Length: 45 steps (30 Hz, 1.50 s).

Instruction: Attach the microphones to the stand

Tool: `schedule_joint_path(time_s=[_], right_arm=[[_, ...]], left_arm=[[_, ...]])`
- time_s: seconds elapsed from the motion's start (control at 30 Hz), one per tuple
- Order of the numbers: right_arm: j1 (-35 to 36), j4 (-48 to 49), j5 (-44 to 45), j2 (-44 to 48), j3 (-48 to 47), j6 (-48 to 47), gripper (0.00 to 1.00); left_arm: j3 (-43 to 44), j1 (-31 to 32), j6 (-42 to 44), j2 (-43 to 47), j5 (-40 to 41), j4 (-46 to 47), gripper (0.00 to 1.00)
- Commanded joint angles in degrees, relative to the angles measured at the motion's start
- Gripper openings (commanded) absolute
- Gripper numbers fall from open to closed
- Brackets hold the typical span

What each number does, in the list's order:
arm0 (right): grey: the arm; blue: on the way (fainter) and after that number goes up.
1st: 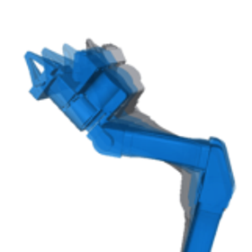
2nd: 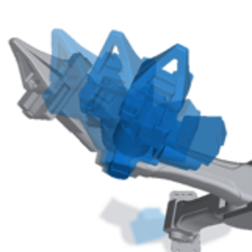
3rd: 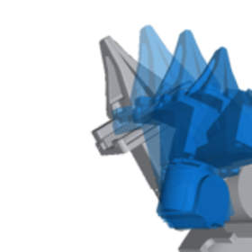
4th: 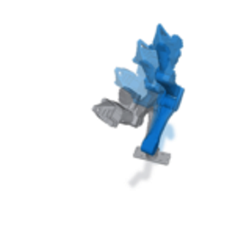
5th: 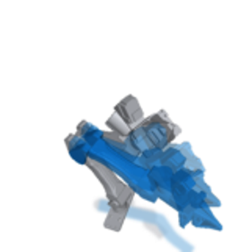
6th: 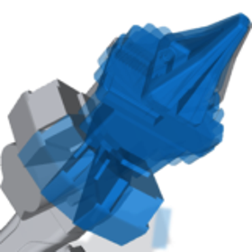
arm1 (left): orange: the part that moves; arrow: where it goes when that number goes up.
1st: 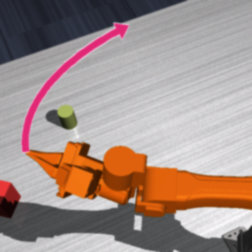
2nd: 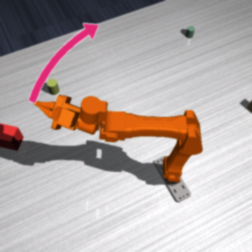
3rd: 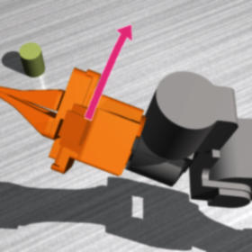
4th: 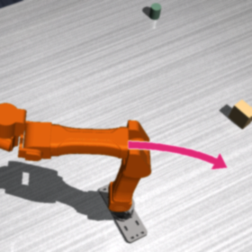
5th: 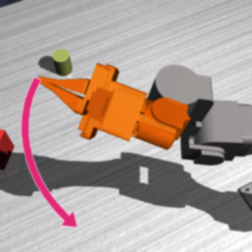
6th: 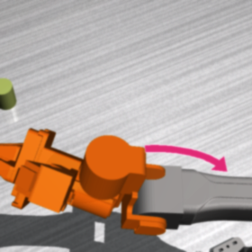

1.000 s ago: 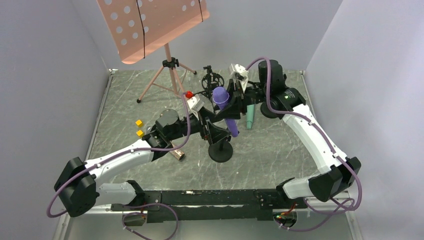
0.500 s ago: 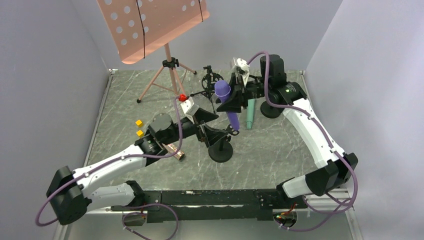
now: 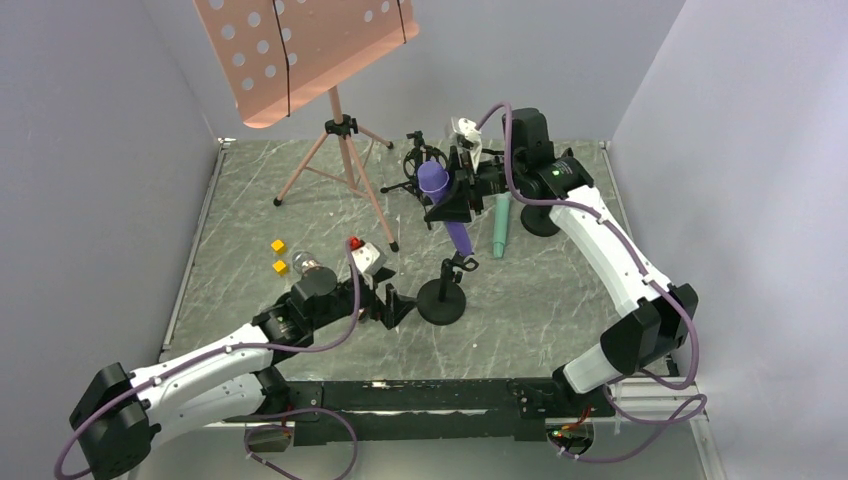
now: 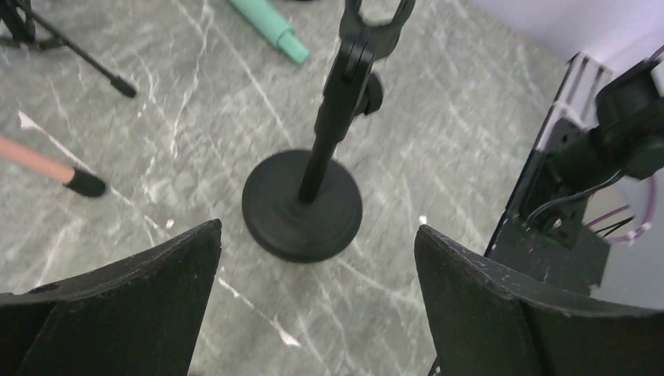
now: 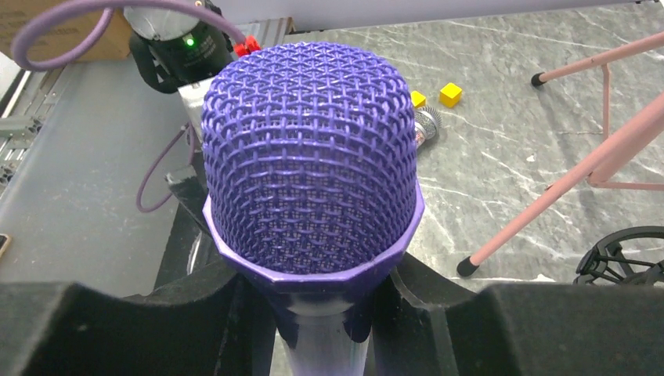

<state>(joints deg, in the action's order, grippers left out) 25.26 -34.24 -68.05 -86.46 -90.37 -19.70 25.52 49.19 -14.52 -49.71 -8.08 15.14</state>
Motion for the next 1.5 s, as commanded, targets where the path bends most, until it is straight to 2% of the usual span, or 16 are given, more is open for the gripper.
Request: schedule_joint_path(time_s=[0.0, 0.3, 0.7, 0.87, 1.13, 1.47], right_arm=[[0.5, 0.5, -3.1, -0.7, -1.7, -3.4, 0.09], [1.6, 1.0, -5.5, 1.6, 3.6, -6.4, 0.09], [1.7, -3.3, -4.0, 2.2, 5.4, -12.2, 0.09], [1.6, -5.5, -3.4, 2.7, 6.0, -15.3, 0.09], [1.6, -4.1, -4.8, 3.2, 7.1, -14.2, 0.09], [1.4, -1.7, -4.4, 6.2, 10.7, -12.4, 0.09]], left_arm=[[-2.6, 0.9, 3.9, 0.2, 2.7, 6.5, 0.96], [-5.0, 2.2, 8.3, -5.7, 4.0, 15.5, 0.95], [-4.4, 3.6, 16.3, -24.5, 1.7, 37.2, 0.95], [-1.7, 3.8, 15.6, -30.7, 0.3, 39.8, 0.94], [0.0, 5.3, 13.9, -36.7, 2.0, 44.8, 0.91], [2.7, 6.0, 11.0, -41.2, 5.8, 44.7, 0.74]])
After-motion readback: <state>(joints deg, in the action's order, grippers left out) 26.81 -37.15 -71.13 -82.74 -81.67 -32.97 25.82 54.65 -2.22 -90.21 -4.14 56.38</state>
